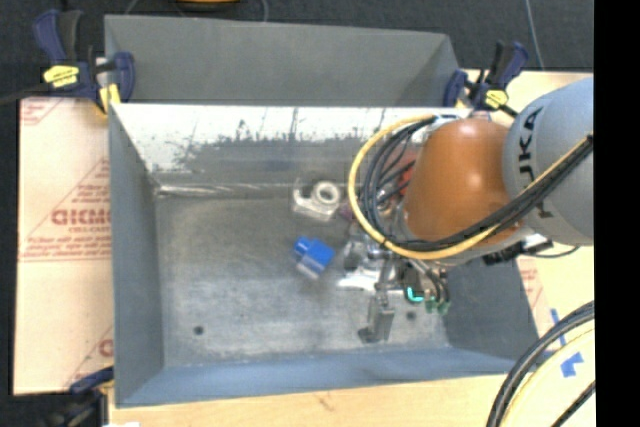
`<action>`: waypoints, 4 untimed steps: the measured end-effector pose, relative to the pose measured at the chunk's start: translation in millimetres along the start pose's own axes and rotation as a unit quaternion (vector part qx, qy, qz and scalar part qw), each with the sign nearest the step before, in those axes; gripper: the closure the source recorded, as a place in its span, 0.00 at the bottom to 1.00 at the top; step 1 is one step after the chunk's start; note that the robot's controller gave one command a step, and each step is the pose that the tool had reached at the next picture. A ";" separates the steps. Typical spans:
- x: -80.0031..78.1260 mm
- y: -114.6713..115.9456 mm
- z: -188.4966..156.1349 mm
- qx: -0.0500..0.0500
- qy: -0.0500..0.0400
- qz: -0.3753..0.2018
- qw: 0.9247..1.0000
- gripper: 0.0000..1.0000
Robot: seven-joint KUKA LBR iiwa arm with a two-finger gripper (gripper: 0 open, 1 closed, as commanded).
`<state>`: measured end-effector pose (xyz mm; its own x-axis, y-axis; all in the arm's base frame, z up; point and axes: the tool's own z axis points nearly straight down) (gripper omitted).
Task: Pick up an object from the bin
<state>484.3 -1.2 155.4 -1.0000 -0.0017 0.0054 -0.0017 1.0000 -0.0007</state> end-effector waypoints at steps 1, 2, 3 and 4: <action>-58.6 -4.7 83.9 0.001 -0.012 -0.032 0.999 0.00; -102.2 32.0 81.2 0.000 -0.008 -0.064 0.998 0.00; -100.4 31.1 82.1 0.000 -0.006 -0.062 0.998 1.00; -106.0 31.4 -67.2 0.001 -0.009 -0.058 0.998 1.00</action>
Offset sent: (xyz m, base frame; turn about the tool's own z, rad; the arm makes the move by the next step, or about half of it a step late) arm 0.0525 -0.0030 -0.0854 -0.0674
